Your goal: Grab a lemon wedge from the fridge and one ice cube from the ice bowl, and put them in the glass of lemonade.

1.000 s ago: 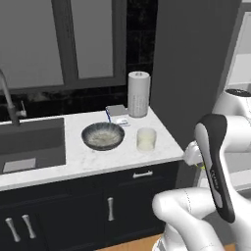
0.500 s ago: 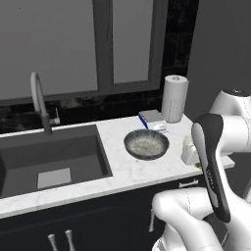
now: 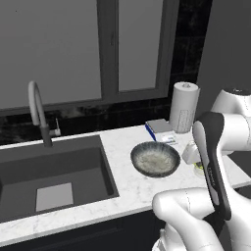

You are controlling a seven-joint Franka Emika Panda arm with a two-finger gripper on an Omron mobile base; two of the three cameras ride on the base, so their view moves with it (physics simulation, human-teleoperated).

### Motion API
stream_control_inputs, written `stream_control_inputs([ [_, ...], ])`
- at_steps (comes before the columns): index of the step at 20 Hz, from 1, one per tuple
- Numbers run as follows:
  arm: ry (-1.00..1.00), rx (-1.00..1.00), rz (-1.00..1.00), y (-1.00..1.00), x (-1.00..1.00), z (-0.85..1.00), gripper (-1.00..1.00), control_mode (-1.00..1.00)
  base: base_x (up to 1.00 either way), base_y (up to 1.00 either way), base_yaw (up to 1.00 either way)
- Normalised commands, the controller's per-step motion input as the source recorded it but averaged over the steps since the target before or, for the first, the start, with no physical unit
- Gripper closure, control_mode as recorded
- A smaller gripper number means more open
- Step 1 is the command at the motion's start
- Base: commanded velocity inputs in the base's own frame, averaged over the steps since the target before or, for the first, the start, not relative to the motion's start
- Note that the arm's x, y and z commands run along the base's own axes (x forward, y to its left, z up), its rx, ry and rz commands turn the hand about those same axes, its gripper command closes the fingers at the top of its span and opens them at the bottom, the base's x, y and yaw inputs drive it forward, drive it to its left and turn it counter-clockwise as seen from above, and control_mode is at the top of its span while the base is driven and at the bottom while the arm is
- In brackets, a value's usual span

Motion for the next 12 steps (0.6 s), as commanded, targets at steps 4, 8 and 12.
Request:
stream_control_inputs([
  [4, 0.00, 0.00, 0.00, 0.00, 0.00, 0.00, 1.00, 1.00, 0.13, 0.00, -0.04],
  [8, 0.00, 0.00, 0.00, 0.00, 0.00, 0.00, 1.00, 1.00, 0.00, 0.01, -0.04],
  [12, 0.00, 0.00, 0.00, 0.00, 0.00, 0.00, 1.00, 1.00, 0.16, 0.00, -0.04],
])
